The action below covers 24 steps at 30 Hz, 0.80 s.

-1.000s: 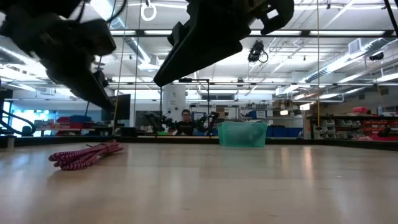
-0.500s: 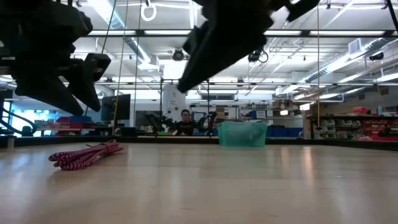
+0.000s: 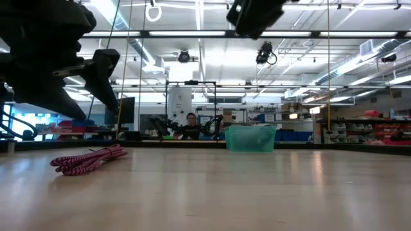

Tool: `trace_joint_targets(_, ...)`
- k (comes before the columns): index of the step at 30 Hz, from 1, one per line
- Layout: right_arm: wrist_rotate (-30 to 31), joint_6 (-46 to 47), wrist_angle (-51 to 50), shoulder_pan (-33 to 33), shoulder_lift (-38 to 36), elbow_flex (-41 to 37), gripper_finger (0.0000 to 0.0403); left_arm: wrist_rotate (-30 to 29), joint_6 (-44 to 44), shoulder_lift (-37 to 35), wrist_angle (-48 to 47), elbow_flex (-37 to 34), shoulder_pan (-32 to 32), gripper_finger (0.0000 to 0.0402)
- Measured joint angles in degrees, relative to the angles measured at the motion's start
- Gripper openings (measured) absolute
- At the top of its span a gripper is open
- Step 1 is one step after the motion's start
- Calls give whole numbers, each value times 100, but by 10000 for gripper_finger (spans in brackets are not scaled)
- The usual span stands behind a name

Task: Pick and place USB-C Cables
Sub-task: Put the pink charger cable into the green bin

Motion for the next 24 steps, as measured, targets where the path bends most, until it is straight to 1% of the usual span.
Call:
trace_joint_targets(5, -2, 3, 33, 73, -399, 0, 107, 2, 652, 720, -168, 478, -19, 256)
trace_joint_targets(8, 1, 98, 45, 131, -579, 0, 107, -38, 1009, 1197, -528, 857, 13, 251)
trace_joint_targets(13, 11, 148, -49, 317, -698, 0, 107, 1, 1119, 1675, -1228, 1277, 153, 245)
trace_joint_targets(18, 14, 58, -45, 465, -698, 0, 107, 65, 1328, 1973, -1311, 1439, 250, 235)
trace_joint_targets(21, 14, 38, -47, 467, -677, 0, 107, 81, 1385, 2226, -1310, 1589, 424, 219)
trace_joint_targets(24, 73, 125, -38, 461, -676, 0, 107, 133, 1419, 2450, -1504, 1767, 566, 190)
